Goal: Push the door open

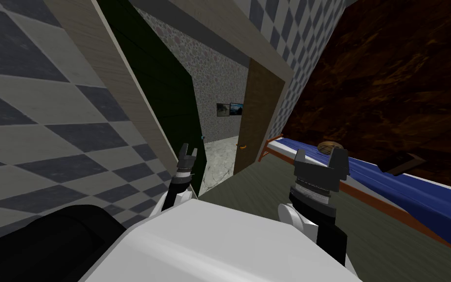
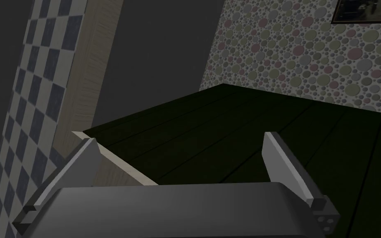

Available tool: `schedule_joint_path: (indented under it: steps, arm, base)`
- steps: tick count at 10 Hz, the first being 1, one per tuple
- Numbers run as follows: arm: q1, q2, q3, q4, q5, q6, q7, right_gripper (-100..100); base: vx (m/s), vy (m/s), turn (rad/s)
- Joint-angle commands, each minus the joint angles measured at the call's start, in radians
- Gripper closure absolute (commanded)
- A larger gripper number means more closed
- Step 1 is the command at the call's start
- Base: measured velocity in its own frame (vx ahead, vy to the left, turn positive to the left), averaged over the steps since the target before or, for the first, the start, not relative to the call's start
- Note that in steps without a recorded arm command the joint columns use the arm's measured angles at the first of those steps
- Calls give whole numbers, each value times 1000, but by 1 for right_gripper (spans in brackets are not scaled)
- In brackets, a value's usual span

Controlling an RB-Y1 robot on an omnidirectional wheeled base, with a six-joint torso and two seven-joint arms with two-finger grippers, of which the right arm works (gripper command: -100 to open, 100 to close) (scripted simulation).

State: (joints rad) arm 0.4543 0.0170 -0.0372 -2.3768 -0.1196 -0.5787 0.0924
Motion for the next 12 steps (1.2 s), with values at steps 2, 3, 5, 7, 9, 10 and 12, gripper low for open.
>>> schedule_joint_path:
  steps: [2,3,5,7,9,10,12]
  arm:
    - [-16,-9,9,48,4,-6,-3,-100]
    - [-22,-12,13,66,6,-8,-4,-100]
    - [-35,-19,20,105,10,-12,-7,-100]
    - [-52,-26,30,155,14,-18,-10,-100]
    - [-72,-33,41,212,20,-25,-14,-100]
    - [-82,-37,47,243,22,-28,-16,-100]
    - [-105,-43,59,309,28,-36,-20,-100]
  base:
    - [41,1,42]
    - [84,-95,36]
    - [96,-88,44]
    - [74,-62,47]
    - [79,-66,58]
    - [83,-79,62]
    - [95,-93,63]
